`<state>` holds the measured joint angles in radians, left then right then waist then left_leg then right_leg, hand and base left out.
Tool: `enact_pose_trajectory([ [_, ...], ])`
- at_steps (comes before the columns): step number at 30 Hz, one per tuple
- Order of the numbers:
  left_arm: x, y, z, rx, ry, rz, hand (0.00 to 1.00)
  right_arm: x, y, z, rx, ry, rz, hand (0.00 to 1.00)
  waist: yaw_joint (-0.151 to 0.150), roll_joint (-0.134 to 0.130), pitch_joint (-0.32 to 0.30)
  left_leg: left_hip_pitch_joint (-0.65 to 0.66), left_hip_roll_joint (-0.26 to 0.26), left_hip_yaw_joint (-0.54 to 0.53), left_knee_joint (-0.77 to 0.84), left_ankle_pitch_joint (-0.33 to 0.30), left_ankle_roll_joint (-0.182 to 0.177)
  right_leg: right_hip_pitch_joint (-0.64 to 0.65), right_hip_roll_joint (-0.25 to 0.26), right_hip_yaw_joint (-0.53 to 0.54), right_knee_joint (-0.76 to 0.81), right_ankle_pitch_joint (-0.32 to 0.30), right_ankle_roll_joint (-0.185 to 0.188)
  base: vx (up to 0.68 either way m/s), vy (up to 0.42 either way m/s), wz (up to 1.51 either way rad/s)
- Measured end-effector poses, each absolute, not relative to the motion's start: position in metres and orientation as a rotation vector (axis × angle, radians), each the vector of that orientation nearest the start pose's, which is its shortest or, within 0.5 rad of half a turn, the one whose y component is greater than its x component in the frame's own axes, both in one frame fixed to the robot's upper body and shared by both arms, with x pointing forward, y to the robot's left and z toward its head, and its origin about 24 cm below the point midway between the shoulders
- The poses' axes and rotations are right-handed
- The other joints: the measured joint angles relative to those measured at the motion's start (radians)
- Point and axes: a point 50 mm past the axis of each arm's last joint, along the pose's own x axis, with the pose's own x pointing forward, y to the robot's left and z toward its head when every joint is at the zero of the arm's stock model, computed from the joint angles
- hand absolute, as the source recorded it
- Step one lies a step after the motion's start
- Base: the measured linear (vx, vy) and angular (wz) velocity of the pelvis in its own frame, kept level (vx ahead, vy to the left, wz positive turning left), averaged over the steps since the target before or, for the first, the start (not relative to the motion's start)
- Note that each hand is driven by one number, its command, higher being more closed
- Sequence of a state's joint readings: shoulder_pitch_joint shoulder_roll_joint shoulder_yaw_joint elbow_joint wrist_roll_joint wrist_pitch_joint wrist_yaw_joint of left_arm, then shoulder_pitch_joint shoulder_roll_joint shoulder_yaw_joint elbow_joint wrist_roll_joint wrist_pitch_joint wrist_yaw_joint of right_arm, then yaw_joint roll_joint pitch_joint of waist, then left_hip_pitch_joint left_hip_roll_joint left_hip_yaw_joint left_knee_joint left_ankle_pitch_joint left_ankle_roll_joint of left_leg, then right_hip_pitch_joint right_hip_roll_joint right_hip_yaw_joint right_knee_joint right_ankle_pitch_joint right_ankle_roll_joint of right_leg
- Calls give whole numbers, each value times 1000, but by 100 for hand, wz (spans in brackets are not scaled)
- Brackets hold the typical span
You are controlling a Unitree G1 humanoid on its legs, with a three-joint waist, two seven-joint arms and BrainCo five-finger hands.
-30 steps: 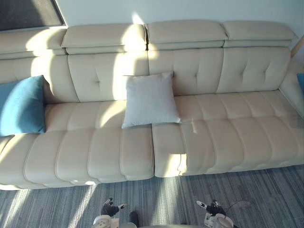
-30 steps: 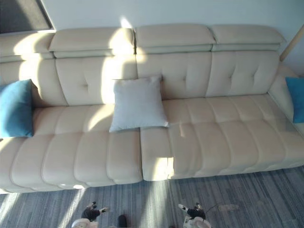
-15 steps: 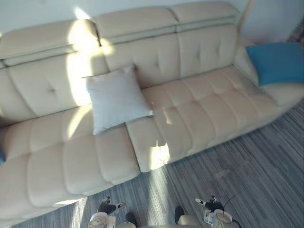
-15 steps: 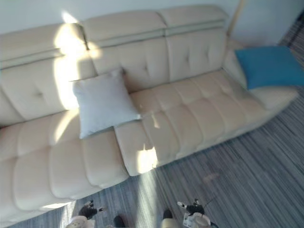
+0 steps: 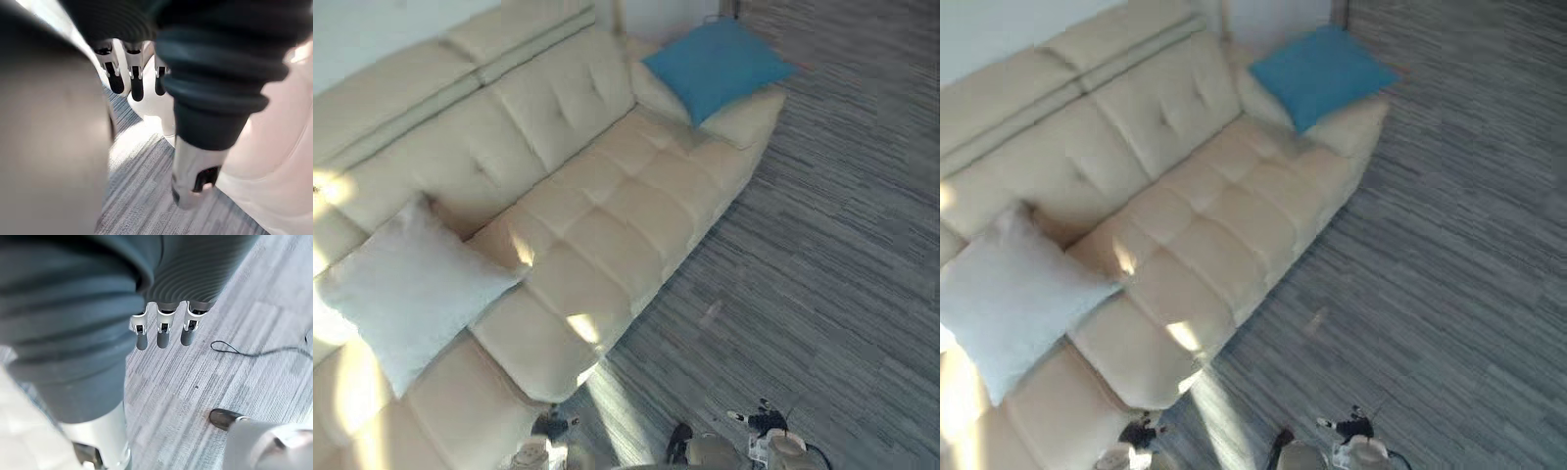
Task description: Pick up cushions and gather them together orderly.
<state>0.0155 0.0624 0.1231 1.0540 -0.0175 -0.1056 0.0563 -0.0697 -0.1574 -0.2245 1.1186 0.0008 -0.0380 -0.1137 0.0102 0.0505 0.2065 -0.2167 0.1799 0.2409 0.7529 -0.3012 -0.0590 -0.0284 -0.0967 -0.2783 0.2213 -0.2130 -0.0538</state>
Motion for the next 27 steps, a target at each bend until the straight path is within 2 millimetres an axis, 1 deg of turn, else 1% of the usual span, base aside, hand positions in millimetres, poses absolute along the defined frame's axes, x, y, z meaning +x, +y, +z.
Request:
enact_pose_trajectory([
  [1,130,193,-150,-1,943,219,0,142,-237,-142,-72,981,-373,0,16,0,1,-42,-73,-71,-87,0,-13,12,0,60,1,-4,15,282,186,-178],
  [2,130,193,-149,-2,938,221,0,142,-235,-143,-68,983,-372,0,20,0,1,-53,-107,-118,-158,7,-24,20,-1,90,3,-9,25,291,214,-176],
  [3,132,192,-148,-13,929,229,0,142,-232,-143,-61,978,-372,0,25,0,1,-65,-140,-181,-280,33,-33,21,3,145,17,-26,47,302,252,-167],
  [4,131,191,-149,-43,925,253,0,142,-228,-142,-55,964,-372,0,38,1,3,-68,-156,-239,-366,124,-37,22,10,208,43,-56,74,327,277,-164],
  [5,130,190,-149,-55,926,266,0,141,-227,-143,-51,964,-372,0,49,-4,-4,-49,-173,-249,-369,155,-22,21,10,244,55,-67,85,436,301,-136],
  [6,132,192,-148,-58,919,273,0,140,-217,-145,-33,972,-358,0,46,-26,-19,-43,-186,-224,-361,119,-10,21,-5,262,50,-64,95,477,279,-103],
  [7,134,192,-147,-60,908,272,0,142,-207,-146,-11,973,-345,0,57,-47,-18,-47,-195,-209,-316,53,15,18,-17,279,59,-67,104,398,217,-87],
  [8,136,193,-146,-66,896,281,0,143,-204,-146,-2,968,-339,0,64,-51,-18,-44,-193,-193,-293,35,25,19,-18,296,73,-73,113,388,231,-93],
  [9,136,195,-145,-79,896,300,0,146,-197,-145,14,952,-330,0,76,-62,-17,-22,-188,-146,-267,11,47,10,-31,315,126,-93,136,388,205,-100],
  [10,134,194,-147,-80,912,300,0,146,-193,-145,21,946,-321,0,83,-65,-18,34,-189,-101,-267,-14,70,-21,-52,315,237,-106,154,394,189,-95],
  [11,133,194,-147,-80,915,301,0,148,-192,-144,18,940,-312,0,84,-65,-19,57,-190,-86,-273,-17,74,-36,-62,308,289,-100,173,395,147,-97],
  [12,131,193,-148,-78,921,300,0,155,-190,-141,7,916,-292,0,84,-61,-22,104,-188,-71,-299,-22,81,-87,-76,286,403,-85,245,390,129,-77],
  [13,130,194,-148,-70,927,296,0,160,-188,-139,3,901,-278,0,86,-57,-24,133,-187,-71,-322,-21,81,-128,-86,246,475,-89,256,398,106,-79],
  [14,129,194,-149,-59,937,287,0,167,-187,-137,3,886,-271,0,85,-44,-28,174,-180,-72,-369,-21,81,-175,-112,137,541,-97,230,398,66,-61],
  [15,130,194,-149,-40,939,267,0,170,-189,-135,0,878,-271,0,83,-35,-23,225,-168,-81,-420,-21,81,-204,-131,26,565,-114,169,394,4,-50],
  [16,133,194,-148,-34,935,262,0,170,-190,-135,-3,876,-271,0,81,-29,-21,264,-156,-91,-456,-21,80,-227,-134,-54,560,-126,124,464,-31,-41],
  [17,134,196,-148,-25,935,263,0,172,-192,-134,-10,872,-274,0,73,-14,-11,305,-135,-91,-490,-23,71,-264,-124,-144,520,-128,94,385,-57,-22],
  [18,136,196,-147,-19,930,265,0,174,-194,-132,-15,865,-275,0,67,-12,-9,321,-124,-90,-501,-26,59,-296,-116,-179,487,-119,79,399,-89,-7],
  [19,139,197,-146,-14,925,263,0,173,-198,-132,-23,868,-281,0,57,-11,-7,336,-110,-90,-507,-35,40,-339,-102,-208,445,-96,55,329,-94,3],
  [20,141,197,-145,-6,921,257,0,172,-200,-133,-29,871,-285,0,49,-13,-3,350,-103,-89,-507,-43,25,-378,-86,-213,402,-61,42,537,-183,2],
  [21,142,197,-145,10,921,244,0,167,-204,-135,-36,886,-293,0,45,-30,-1,385,-105,-89,-506,-57,-5,-412,-51,-197,274,41,20,489,-184,-1],
  [22,141,199,-145,17,925,243,0,161,-205,-137,-38,903,-298,0,44,-53,-5,405,-115,-93,-506,-65,-18,-412,-35,-177,190,122,5,630,-260,5],
  [23,134,199,-148,21,949,239,0,151,-210,-140,-31,922,-320,0,40,-64,-8,448,-129,-118,-498,-77,-36,-418,-23,-120,183,220,-87,453,-189,-4],
  [24,135,192,-150,17,957,222,0,156,-217,-137,-53,911,-330,0,39,-36,-16,439,-91,-134,-460,-62,-57,-417,-8,-121,217,182,-85,633,-307,11],
  [25,138,187,-149,10,952,211,0,158,-219,-136,-54,901,-338,0,23,-21,-16,406,-77,-171,-366,-30,-84,-397,10,-131,224,138,-86,509,-262,0],
  [26,140,185,-149,0,949,211,0,157,-222,-136,-52,902,-350,0,25,-12,-11,376,-59,-176,-268,7,-79,-367,25,-142,222,113,-93,612,-330,12],
  [27,138,183,-150,-16,957,220,0,154,-221,-138,-44,915,-353,0,24,0,-5,313,-33,-204,-91,102,-66,-308,49,-150,203,84,-96,514,-253,2],
])
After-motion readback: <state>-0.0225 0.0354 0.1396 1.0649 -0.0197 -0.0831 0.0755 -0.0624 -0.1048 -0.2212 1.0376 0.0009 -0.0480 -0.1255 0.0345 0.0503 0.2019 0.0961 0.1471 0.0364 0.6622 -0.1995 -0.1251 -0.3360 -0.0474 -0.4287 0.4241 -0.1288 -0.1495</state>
